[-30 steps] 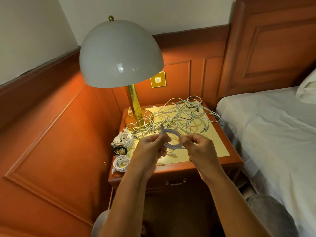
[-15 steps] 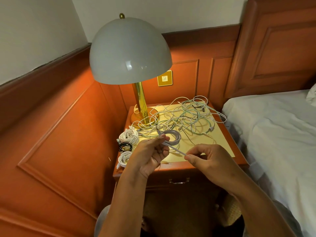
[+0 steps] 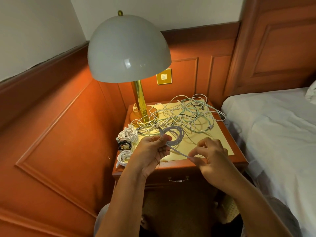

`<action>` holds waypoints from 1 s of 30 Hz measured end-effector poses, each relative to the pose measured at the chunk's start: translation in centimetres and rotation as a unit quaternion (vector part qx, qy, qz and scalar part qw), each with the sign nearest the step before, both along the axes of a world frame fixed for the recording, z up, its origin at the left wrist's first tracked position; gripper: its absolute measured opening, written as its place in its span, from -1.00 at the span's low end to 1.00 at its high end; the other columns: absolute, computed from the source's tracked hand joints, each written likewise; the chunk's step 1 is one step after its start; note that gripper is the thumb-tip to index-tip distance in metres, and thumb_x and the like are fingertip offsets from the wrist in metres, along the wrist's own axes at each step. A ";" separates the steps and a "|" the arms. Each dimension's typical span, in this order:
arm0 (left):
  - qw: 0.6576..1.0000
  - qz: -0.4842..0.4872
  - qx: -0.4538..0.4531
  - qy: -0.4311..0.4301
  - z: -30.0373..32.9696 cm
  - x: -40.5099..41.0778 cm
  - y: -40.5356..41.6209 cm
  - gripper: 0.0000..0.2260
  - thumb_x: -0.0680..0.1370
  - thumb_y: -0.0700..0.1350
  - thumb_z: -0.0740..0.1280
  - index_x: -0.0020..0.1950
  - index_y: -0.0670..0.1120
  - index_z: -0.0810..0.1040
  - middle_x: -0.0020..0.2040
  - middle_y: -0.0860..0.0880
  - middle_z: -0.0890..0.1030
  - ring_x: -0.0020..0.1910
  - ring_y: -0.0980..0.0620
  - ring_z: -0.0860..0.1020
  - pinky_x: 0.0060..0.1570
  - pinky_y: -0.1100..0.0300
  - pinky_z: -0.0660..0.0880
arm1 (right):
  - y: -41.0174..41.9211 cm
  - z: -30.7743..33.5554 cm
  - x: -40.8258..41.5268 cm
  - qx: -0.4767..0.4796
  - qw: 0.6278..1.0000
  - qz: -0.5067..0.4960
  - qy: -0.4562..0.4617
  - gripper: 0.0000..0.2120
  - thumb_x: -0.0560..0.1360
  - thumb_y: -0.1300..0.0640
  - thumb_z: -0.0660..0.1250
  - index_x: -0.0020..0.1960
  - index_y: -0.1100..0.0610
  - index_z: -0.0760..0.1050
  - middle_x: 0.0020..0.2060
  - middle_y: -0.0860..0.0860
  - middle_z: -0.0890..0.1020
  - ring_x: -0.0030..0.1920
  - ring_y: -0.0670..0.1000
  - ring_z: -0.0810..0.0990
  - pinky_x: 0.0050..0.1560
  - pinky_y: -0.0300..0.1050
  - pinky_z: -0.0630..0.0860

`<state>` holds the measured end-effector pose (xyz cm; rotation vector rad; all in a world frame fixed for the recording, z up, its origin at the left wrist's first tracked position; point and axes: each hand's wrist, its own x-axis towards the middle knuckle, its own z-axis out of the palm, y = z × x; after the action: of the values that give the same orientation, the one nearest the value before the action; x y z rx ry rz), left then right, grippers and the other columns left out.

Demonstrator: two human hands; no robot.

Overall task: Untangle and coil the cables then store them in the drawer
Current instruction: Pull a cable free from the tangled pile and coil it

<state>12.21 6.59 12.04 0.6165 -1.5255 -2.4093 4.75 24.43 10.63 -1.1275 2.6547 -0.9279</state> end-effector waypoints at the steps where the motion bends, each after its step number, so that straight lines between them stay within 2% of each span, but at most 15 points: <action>1: 1.000 0.000 -0.009 0.000 -0.1 0.0 0.1 -0.85 0.50 -0.19 0.32 -0.13 -0.28 0.59 -0.39 -0.12 0.54 -0.44 0.08 0.52 -0.40 0.31 0.54 | -0.3 -0.4 -0.1 -0.002 1.000 -0.016 0.013 -0.88 0.54 0.10 0.36 0.06 -0.03 0.62 -0.02 -0.14 0.44 0.12 -0.11 0.38 0.13 -0.18 0.38; 3: 1.000 -0.002 -0.027 0.004 -0.2 0.0 0.2 -0.85 0.54 -0.21 0.29 -0.13 -0.28 0.58 -0.39 -0.12 0.53 -0.43 0.08 0.51 -0.40 0.32 0.53 | -0.7 -1.0 -0.1 -0.065 0.996 -0.033 -0.044 -0.85 0.55 0.13 0.35 0.08 -0.01 0.63 -0.07 -0.10 0.54 0.00 -0.10 0.50 -0.05 -0.30 0.42; 5: 0.999 -0.006 -0.049 0.005 -0.2 0.1 0.4 -0.85 0.55 -0.21 0.29 -0.13 -0.28 0.58 -0.39 -0.11 0.53 -0.42 0.07 0.50 -0.40 0.32 0.52 | -1.1 -1.6 0.1 -0.147 0.971 -0.051 -0.180 -0.86 0.57 0.15 0.32 0.03 -0.01 0.63 -0.12 -0.06 0.64 -0.09 -0.10 0.58 -0.11 -0.31 0.47; 7: 0.997 -0.012 -0.073 0.001 -0.5 0.1 0.7 -0.84 0.57 -0.23 0.27 -0.14 -0.27 0.58 -0.39 -0.10 0.53 -0.42 0.07 0.48 -0.41 0.32 0.49 | -1.4 -2.0 0.3 -0.255 0.898 -0.075 -0.350 -0.84 0.58 0.19 0.30 -0.06 0.06 0.65 -0.19 0.06 0.67 -0.16 0.02 0.62 -0.09 -0.13 0.56; 9: 0.995 -0.024 -0.094 -0.008 -0.9 0.2 1.1 -0.83 0.59 -0.22 0.25 -0.13 -0.26 0.58 -0.38 -0.11 0.51 -0.41 0.06 0.46 -0.42 0.33 0.47 | -1.9 -2.7 0.4 -0.323 0.828 -0.097 -0.448 -0.86 0.57 0.20 0.31 -0.10 0.15 0.64 -0.25 0.12 0.65 -0.22 0.06 0.59 -0.11 -0.05 0.55; 11: 0.993 -0.032 -0.109 -0.019 -1.5 0.4 1.4 -0.83 0.60 -0.20 0.25 -0.10 -0.26 0.58 -0.35 -0.12 0.50 -0.39 0.05 0.46 -0.41 0.33 0.46 | -2.3 -3.3 0.4 -0.311 0.828 -0.111 -0.454 -0.92 0.57 0.24 0.30 0.01 0.16 0.58 -0.27 0.11 0.61 -0.25 0.01 0.54 -0.15 -0.09 0.49; 14: 0.992 -0.031 -0.116 -0.026 -2.1 0.6 1.3 -0.83 0.59 -0.18 0.26 -0.06 -0.26 0.57 -0.31 -0.13 0.49 -0.36 0.04 0.46 -0.36 0.30 0.46 | -2.6 -3.7 0.4 -0.288 0.832 -0.116 -0.461 -0.80 0.57 0.30 0.28 0.15 0.11 0.43 -0.28 0.09 0.59 -0.26 0.00 0.50 -0.19 -0.10 0.44; 17: 0.992 -0.026 -0.121 -0.029 -2.6 0.6 0.9 -0.82 0.60 -0.16 0.25 -0.06 -0.25 0.57 -0.31 -0.12 0.49 -0.36 0.04 0.45 -0.36 0.31 0.45 | -2.4 -3.7 0.3 -0.283 0.830 -0.113 -0.467 -0.85 0.57 0.33 0.26 0.07 0.17 0.52 -0.26 0.11 0.57 -0.25 0.01 0.48 -0.20 -0.11 0.42; 22: 0.992 -0.028 -0.118 -0.021 -3.5 0.5 1.0 -0.80 0.55 -0.10 0.28 -0.10 -0.23 0.59 -0.28 -0.13 0.48 -0.35 0.06 0.45 -0.32 0.26 0.44 | -2.6 -4.0 0.3 -0.282 0.834 -0.130 -0.455 -0.80 0.55 0.37 0.25 -0.09 0.17 0.61 -0.32 0.12 0.54 -0.33 -0.02 0.42 -0.32 -0.19 0.34; 26: 0.994 -0.025 -0.104 -0.013 -4.0 0.5 0.8 -0.76 0.45 -0.03 0.31 -0.11 -0.21 0.59 -0.31 -0.11 0.49 -0.35 0.07 0.45 -0.32 0.26 0.44 | -2.8 -4.6 0.2 -0.301 0.812 -0.134 -0.482 -0.82 0.55 0.38 0.25 -0.05 0.21 0.61 -0.30 0.10 0.57 -0.34 -0.03 0.42 -0.34 -0.20 0.34; 28: 0.994 -0.027 -0.105 -0.014 -4.3 0.4 0.8 -0.77 0.46 -0.04 0.30 -0.11 -0.22 0.57 -0.34 -0.11 0.48 -0.37 0.07 0.45 -0.34 0.27 0.44 | -2.7 -4.7 0.2 -0.328 0.787 -0.129 -0.506 -0.83 0.54 0.40 0.26 -0.03 0.22 0.59 -0.26 0.07 0.61 -0.33 -0.04 0.40 -0.31 -0.20 0.33; 30: 0.993 -0.030 -0.113 -0.018 -4.5 0.3 0.9 -0.80 0.52 -0.10 0.29 -0.12 -0.23 0.57 -0.35 -0.10 0.47 -0.38 0.08 0.44 -0.36 0.29 0.44 | -2.7 -4.7 0.2 -0.336 0.784 -0.122 -0.507 -0.83 0.54 0.39 0.26 -0.01 0.21 0.59 -0.19 0.09 0.61 -0.30 -0.03 0.37 -0.28 -0.21 0.34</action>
<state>12.52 7.51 7.51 0.5771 -1.8237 -2.2316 4.98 21.72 5.92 -0.1268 1.5739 -1.9123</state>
